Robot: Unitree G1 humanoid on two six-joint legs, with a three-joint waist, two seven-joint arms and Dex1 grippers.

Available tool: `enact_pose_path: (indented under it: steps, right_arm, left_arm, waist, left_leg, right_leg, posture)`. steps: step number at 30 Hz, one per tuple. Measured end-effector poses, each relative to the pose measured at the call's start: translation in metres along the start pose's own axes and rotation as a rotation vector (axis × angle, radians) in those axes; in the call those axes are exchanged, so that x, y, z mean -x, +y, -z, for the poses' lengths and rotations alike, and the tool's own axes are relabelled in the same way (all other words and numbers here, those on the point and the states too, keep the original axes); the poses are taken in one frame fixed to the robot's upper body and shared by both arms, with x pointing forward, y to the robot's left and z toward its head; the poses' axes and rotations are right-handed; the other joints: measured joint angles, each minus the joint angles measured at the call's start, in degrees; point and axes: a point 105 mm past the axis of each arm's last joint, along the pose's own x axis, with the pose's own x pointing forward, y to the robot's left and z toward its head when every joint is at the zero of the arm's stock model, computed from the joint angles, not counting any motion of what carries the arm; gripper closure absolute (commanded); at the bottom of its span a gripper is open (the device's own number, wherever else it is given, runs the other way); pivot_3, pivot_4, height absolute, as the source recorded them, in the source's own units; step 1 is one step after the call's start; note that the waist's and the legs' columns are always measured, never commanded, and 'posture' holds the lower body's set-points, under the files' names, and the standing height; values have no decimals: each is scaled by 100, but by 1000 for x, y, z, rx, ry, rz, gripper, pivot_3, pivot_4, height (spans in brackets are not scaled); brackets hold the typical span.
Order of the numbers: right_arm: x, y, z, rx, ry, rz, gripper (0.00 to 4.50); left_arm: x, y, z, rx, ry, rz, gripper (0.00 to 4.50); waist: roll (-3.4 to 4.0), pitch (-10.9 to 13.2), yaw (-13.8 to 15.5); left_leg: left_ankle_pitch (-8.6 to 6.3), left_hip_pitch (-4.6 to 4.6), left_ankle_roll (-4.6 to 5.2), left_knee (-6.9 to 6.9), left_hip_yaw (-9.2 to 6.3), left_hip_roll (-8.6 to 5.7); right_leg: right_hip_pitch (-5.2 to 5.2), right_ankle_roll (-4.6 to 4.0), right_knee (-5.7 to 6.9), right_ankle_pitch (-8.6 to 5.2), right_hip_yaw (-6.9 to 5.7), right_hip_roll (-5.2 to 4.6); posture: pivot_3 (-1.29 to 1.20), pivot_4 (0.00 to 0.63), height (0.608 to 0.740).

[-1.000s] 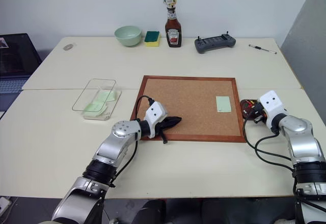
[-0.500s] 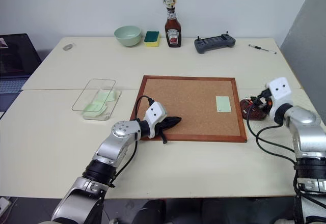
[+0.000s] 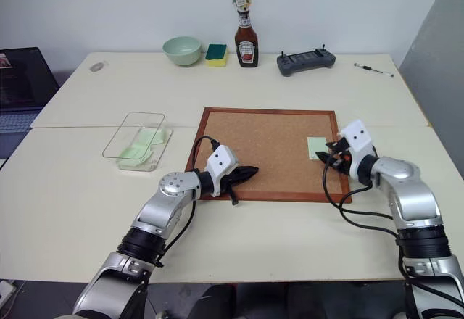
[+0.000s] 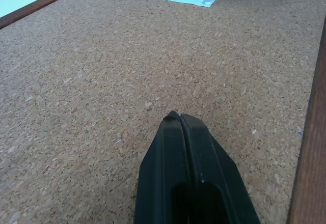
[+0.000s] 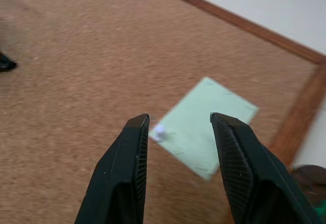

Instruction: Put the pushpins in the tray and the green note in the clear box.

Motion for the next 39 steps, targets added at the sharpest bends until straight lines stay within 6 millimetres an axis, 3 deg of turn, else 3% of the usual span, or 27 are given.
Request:
enact_pose_path:
  steps: [8, 20, 31, 39]
  right_arm:
    - [-12, 4, 17, -30, 41, -5, 2502]
    - [-21, 0, 16, -41, 25, 19, 2502]
    - [-23, 2, 19, -62, 25, 21, 4432]
    - [-22, 3, 17, -80, 19, 17, 4482]
  left_arm:
    - [0, 0, 0, 0, 1, -1, 4500]
    - [0, 0, 0, 0, 1, -2, 4500]
    - [0, 0, 0, -1, 0, -3, 4500]
    - [0, 0, 0, -3, -1, -3, 4500]
  waist:
    - [0, 0, -2]
    - [1, 0, -3]
    - [1, -1, -5]
    - [1, 0, -4]
  left_leg:
    - [0, 1, 0, 0, 0, 0]
    - [0, 1, 0, 0, 0, -1]
    - [0, 1, 0, 0, 0, 0]
    - [0, 0, 0, 0, 0, -1]
  right_leg:
    - [0, 0, 0, 0, 1, 0]
    - [0, 0, 1, 0, 1, 0]
    - [-1, 0, 1, 0, 1, 0]
    - [-2, 0, 1, 0, 2, 0]
  posture:
    - [0, 150, 740]
    - [0, 150, 740]
    - [0, 150, 740]
    - [0, 150, 740]
